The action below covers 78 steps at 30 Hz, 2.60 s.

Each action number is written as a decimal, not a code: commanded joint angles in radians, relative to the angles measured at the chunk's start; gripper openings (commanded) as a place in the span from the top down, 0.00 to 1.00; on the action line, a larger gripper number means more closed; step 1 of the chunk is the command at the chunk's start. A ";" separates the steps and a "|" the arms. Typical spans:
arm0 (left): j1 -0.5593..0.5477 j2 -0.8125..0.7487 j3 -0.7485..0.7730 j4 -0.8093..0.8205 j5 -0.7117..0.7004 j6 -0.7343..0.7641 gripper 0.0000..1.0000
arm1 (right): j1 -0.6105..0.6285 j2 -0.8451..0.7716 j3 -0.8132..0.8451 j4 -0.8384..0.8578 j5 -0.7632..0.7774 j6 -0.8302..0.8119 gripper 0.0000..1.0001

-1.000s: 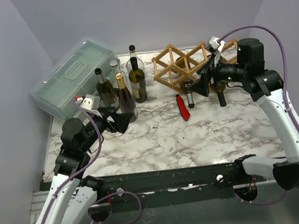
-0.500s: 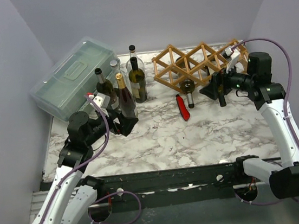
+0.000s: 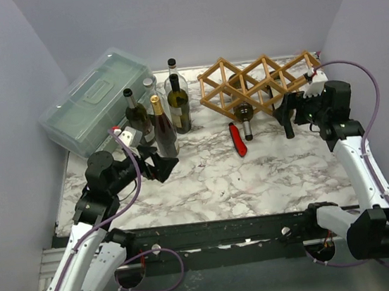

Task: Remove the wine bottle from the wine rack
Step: Pick up the wine bottle from the wine rack.

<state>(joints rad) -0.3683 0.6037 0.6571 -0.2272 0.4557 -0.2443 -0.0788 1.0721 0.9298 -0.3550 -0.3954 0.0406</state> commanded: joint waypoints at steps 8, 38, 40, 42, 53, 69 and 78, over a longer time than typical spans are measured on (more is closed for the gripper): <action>0.005 -0.023 -0.019 -0.017 -0.030 0.018 0.01 | -0.005 0.011 -0.246 0.344 0.203 -0.003 0.01; 0.005 -0.028 -0.019 -0.034 -0.074 0.037 0.01 | -0.004 0.371 -0.240 0.590 0.231 -0.068 0.32; 0.005 -0.028 -0.019 -0.035 -0.078 0.037 0.01 | -0.005 0.378 -0.237 0.585 0.230 -0.065 0.33; 0.005 -0.030 -0.019 -0.035 -0.081 0.039 0.01 | -0.005 0.382 -0.237 0.589 0.226 -0.065 0.34; 0.006 -0.031 -0.019 -0.037 -0.087 0.039 0.01 | -0.004 0.420 -0.224 0.569 0.218 -0.051 0.36; 0.005 -0.033 -0.019 -0.038 -0.094 0.042 0.01 | 0.014 0.429 -0.206 0.553 0.230 -0.058 0.42; 0.005 -0.036 -0.019 -0.040 -0.094 0.042 0.01 | 0.017 0.443 -0.202 0.533 0.229 -0.058 0.42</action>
<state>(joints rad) -0.3683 0.5804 0.6468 -0.2649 0.3763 -0.2157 -0.0711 1.4879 0.7002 0.1875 -0.1719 -0.0166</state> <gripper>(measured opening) 0.987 0.585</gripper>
